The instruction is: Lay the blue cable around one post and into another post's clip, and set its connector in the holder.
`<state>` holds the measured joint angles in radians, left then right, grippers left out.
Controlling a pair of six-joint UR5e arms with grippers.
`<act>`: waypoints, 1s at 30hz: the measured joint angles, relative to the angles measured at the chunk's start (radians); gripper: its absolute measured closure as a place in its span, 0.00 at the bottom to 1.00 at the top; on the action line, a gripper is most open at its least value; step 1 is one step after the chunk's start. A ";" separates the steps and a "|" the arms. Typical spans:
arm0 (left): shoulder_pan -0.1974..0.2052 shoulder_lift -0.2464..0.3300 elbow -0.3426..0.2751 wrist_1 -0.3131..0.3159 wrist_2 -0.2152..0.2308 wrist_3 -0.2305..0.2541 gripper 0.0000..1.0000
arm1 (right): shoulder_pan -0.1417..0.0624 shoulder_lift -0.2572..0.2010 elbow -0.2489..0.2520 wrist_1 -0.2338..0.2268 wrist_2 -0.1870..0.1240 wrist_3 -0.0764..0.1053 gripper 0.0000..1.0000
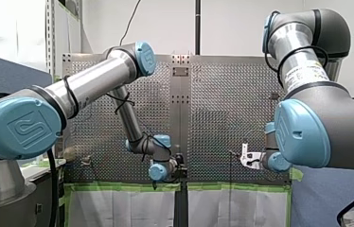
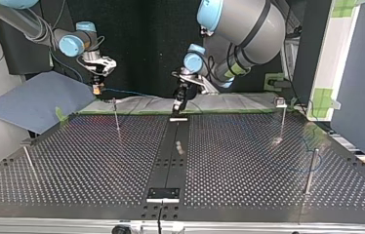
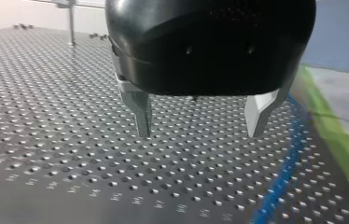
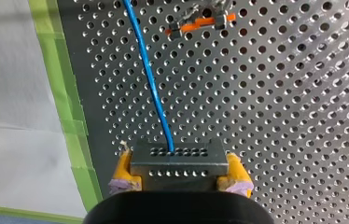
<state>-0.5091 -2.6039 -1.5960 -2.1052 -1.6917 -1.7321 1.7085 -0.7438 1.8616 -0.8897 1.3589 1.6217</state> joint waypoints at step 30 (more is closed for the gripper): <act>0.025 0.002 -0.004 0.017 0.131 -0.068 0.00 | -0.004 0.000 -0.001 -0.002 -0.001 0.002 1.00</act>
<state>-0.4837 -2.6023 -1.6000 -2.0886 -1.5611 -1.8000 1.7044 -0.7435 1.8608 -0.8915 1.3579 1.6236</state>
